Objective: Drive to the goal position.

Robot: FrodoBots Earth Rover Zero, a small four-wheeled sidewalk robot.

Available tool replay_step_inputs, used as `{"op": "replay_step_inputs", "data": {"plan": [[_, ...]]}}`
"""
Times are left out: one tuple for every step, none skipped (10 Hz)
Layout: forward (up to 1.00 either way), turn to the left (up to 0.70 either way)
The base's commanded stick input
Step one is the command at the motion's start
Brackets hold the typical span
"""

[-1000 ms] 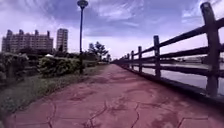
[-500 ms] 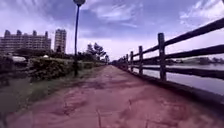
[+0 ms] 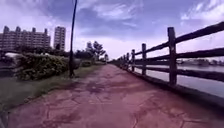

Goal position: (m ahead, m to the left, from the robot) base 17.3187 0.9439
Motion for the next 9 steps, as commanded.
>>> {"op": "replay_step_inputs", "data": {"plan": [[1.0, 0.02], [1.0, 0.07], [1.0, 0.13], [1.0, 0.02], [1.0, 0.0], [1.0, 0.0], [1.0, 0.0], [1.0, 0.0], [1.0, 0.0]]}}
